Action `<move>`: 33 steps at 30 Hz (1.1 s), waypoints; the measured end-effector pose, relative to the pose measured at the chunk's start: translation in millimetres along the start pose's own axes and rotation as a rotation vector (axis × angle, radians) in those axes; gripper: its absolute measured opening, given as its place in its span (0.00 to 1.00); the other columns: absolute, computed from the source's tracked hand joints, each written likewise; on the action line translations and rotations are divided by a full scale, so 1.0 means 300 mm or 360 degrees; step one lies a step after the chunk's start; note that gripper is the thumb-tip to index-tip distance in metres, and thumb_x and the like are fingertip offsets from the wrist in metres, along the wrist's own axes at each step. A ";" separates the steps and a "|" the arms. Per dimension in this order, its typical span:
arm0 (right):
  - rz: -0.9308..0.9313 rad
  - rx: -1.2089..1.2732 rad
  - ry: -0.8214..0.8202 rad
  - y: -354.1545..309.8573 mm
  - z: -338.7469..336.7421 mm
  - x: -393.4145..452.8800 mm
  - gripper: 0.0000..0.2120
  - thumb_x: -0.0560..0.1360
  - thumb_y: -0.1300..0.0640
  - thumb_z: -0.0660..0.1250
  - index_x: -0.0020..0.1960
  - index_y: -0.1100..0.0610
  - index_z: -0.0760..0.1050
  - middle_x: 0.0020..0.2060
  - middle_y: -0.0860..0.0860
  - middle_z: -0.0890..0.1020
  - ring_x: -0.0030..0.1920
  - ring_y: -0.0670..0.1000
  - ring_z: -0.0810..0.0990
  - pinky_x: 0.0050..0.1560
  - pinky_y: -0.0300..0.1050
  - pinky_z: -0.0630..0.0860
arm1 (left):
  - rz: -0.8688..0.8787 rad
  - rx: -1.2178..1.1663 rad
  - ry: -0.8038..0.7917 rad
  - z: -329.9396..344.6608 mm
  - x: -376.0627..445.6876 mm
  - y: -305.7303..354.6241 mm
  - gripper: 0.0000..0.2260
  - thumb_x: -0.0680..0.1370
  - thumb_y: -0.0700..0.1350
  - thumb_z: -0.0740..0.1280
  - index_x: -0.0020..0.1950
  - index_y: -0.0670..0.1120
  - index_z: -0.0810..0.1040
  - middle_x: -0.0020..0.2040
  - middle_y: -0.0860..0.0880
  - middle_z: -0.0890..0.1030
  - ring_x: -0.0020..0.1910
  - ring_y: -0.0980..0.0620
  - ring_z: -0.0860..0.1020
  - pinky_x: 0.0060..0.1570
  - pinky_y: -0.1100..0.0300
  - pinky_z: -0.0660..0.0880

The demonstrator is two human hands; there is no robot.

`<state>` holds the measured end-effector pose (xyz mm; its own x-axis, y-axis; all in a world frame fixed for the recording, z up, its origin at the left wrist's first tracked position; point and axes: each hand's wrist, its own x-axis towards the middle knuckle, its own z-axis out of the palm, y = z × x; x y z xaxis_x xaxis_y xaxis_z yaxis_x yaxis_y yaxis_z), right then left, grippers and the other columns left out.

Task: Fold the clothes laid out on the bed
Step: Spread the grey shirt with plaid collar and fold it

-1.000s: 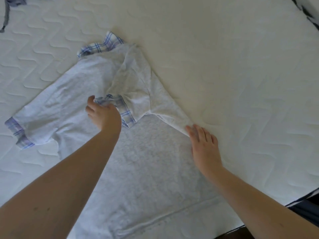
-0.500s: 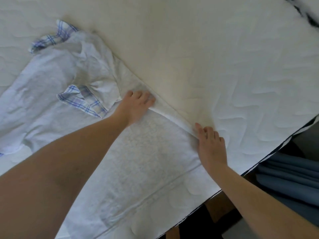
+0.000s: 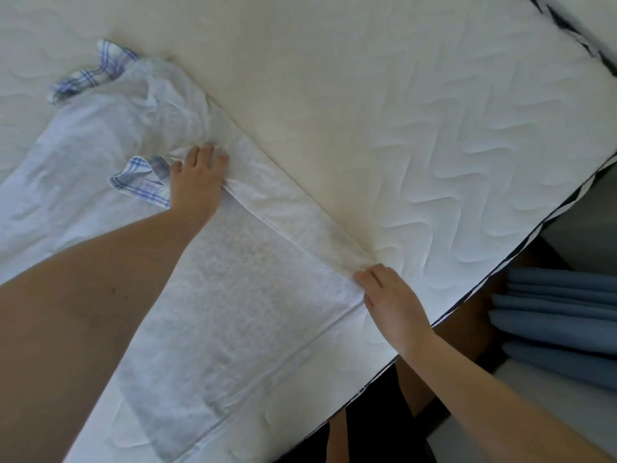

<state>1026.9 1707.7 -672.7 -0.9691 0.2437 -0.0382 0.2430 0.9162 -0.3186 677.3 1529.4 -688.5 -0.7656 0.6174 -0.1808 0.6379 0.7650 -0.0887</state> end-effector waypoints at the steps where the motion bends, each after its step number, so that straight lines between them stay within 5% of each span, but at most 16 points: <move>1: -0.0012 -0.0004 -0.0013 -0.028 0.016 -0.011 0.25 0.57 0.72 0.78 0.53 0.60 0.80 0.47 0.56 0.80 0.40 0.56 0.80 0.36 0.45 0.79 | -0.0039 -0.0032 -0.0043 0.004 -0.005 -0.009 0.21 0.80 0.41 0.58 0.74 0.46 0.64 0.74 0.39 0.63 0.71 0.37 0.64 0.66 0.37 0.62; 6: 0.0065 0.0106 -0.0080 -0.119 0.086 -0.064 0.28 0.58 0.72 0.79 0.55 0.59 0.79 0.48 0.54 0.79 0.43 0.53 0.79 0.41 0.43 0.80 | -0.0047 0.0031 -0.0203 0.009 -0.007 -0.066 0.24 0.79 0.52 0.65 0.72 0.48 0.63 0.66 0.42 0.73 0.64 0.37 0.72 0.66 0.27 0.55; 10: 0.0081 0.0040 -0.0082 -0.150 0.104 -0.089 0.30 0.54 0.73 0.78 0.54 0.58 0.80 0.47 0.54 0.79 0.42 0.54 0.78 0.43 0.44 0.80 | 0.0031 0.0018 -0.0117 -0.014 0.014 -0.130 0.22 0.76 0.44 0.68 0.70 0.44 0.69 0.68 0.39 0.71 0.62 0.34 0.72 0.60 0.35 0.70; 14: 0.0148 -0.0167 -0.0046 -0.146 0.103 -0.102 0.27 0.57 0.65 0.79 0.55 0.57 0.78 0.47 0.54 0.78 0.41 0.56 0.77 0.43 0.50 0.76 | 0.0021 -0.0086 0.0128 0.004 0.022 -0.172 0.18 0.79 0.40 0.61 0.69 0.44 0.72 0.70 0.37 0.70 0.64 0.33 0.70 0.61 0.38 0.68; 17: 0.0154 -0.0286 -0.0088 -0.142 0.103 -0.103 0.25 0.59 0.59 0.80 0.55 0.58 0.79 0.46 0.54 0.79 0.42 0.57 0.78 0.43 0.52 0.77 | 0.0002 -0.0138 0.0072 0.045 -0.003 -0.162 0.24 0.80 0.51 0.60 0.75 0.47 0.64 0.71 0.40 0.69 0.68 0.36 0.68 0.69 0.38 0.59; 22: 0.0010 -0.0117 -0.0087 -0.161 0.121 -0.098 0.20 0.61 0.64 0.80 0.51 0.58 0.81 0.43 0.53 0.80 0.39 0.55 0.80 0.42 0.49 0.79 | -0.0077 -0.0153 -0.0109 0.070 -0.006 -0.128 0.33 0.80 0.58 0.58 0.80 0.50 0.48 0.77 0.43 0.60 0.76 0.40 0.57 0.73 0.35 0.45; 30: -0.0166 -0.0005 -0.0070 -0.221 0.140 -0.084 0.23 0.58 0.66 0.80 0.52 0.58 0.82 0.42 0.52 0.79 0.39 0.53 0.80 0.45 0.47 0.81 | 0.0018 -0.0068 0.0065 0.014 0.028 -0.196 0.28 0.81 0.45 0.62 0.79 0.49 0.56 0.75 0.36 0.62 0.73 0.35 0.62 0.71 0.37 0.57; 33: -0.0229 -0.0109 -0.0019 -0.224 0.144 -0.095 0.27 0.58 0.64 0.80 0.56 0.55 0.81 0.46 0.52 0.80 0.43 0.54 0.80 0.47 0.49 0.78 | -0.0025 0.0000 0.0028 0.025 0.012 -0.219 0.29 0.82 0.48 0.61 0.80 0.52 0.52 0.78 0.37 0.56 0.75 0.35 0.58 0.72 0.38 0.57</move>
<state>1036.3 1625.6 -691.2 -0.9945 0.1047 -0.0080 0.1033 0.9611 -0.2561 633.5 1479.9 -690.8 -0.7768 0.6086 -0.1619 0.6259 0.7746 -0.0911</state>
